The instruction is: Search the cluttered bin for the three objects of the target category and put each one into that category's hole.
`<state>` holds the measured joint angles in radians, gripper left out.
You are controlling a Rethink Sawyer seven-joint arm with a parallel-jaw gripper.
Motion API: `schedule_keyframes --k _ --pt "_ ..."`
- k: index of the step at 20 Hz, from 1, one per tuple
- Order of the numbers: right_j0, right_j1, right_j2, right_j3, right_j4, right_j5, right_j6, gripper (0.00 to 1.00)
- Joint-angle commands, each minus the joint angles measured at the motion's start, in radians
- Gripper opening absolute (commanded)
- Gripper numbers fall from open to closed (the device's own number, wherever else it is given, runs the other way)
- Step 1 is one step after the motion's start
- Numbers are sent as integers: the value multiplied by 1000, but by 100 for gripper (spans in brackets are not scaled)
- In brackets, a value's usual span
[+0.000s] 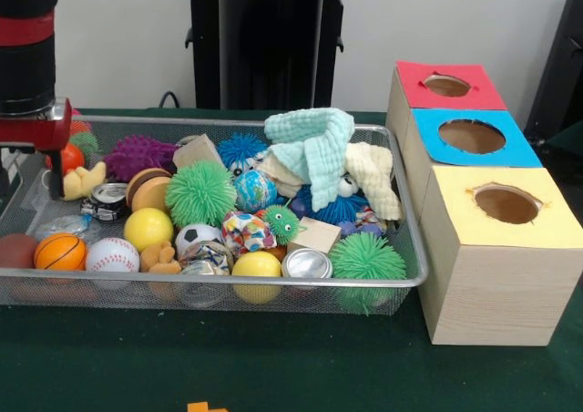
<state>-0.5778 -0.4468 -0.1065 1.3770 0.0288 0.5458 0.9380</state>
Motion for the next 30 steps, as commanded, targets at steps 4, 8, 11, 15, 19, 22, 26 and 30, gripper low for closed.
schedule_keyframes --k 4,8,11,15,19,22,26,30 --pt "3 152 31 -98 45 24 247 100" --pt "8 188 29 -135 41 14 240 100" --pt "9 218 33 -160 47 3 246 100" --pt "24 214 17 -154 45 7 258 100" --pt "33 195 7 -126 40 15 256 100" --pt "33 188 8 -113 33 22 236 100" --pt "34 171 5 -94 26 31 218 100" --pt "34 152 -2 -50 23 17 223 100"
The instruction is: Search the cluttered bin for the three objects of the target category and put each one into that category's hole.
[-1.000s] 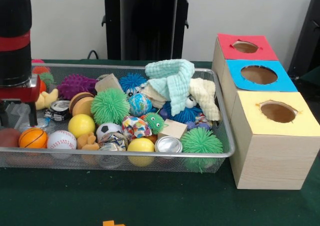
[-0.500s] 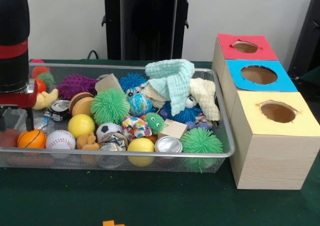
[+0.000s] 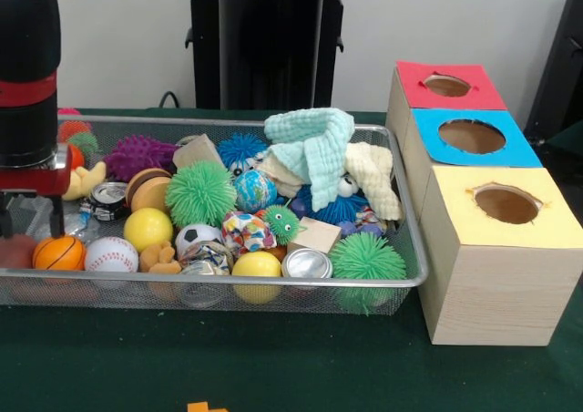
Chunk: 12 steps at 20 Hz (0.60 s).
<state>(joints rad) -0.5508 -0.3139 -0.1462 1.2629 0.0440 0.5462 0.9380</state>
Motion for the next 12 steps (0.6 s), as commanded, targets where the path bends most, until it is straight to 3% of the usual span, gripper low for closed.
schedule_keyframes --k 1,4,12 --pt "7 9 34 91 6 12 228 100" --pt "3 -9 23 142 2 10 234 100" --pt "-9 -30 29 185 -13 -20 212 100"
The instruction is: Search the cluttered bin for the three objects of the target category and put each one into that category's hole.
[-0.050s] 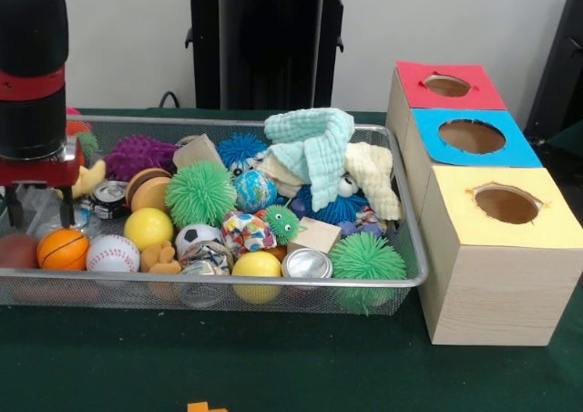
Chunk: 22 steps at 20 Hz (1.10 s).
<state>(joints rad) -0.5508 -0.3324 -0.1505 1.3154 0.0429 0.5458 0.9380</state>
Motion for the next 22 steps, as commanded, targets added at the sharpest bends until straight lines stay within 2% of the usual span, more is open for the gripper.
schedule_keyframes --k 1,15,22 --pt "-10 -15 33 144 -13 -29 213 100" --pt "-10 -26 34 200 -23 -91 218 100" --pt "-21 9 40 196 -21 -140 218 100"
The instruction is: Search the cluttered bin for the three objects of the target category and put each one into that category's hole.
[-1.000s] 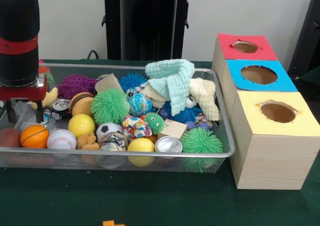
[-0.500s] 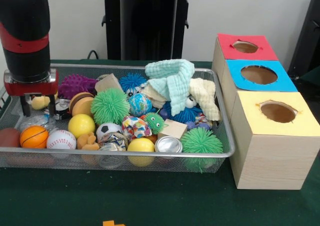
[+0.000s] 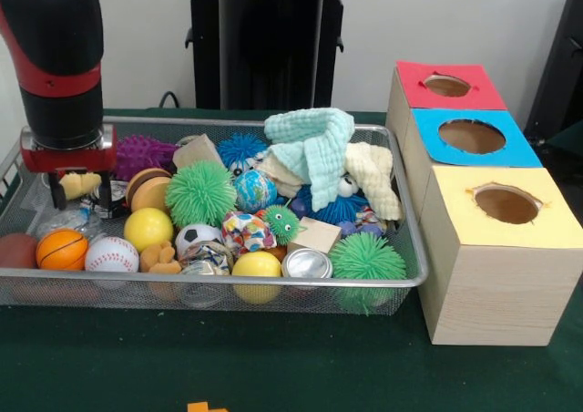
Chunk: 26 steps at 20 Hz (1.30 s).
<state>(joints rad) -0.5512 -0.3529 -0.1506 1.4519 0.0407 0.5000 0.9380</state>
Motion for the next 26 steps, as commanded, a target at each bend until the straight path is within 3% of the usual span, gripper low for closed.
schedule_keyframes --k 1,11,26 --pt "-18 36 38 53 -17 -98 220 100" --pt "-1 111 17 -5 8 -131 250 100" --pt "18 145 -15 41 13 -270 286 100"
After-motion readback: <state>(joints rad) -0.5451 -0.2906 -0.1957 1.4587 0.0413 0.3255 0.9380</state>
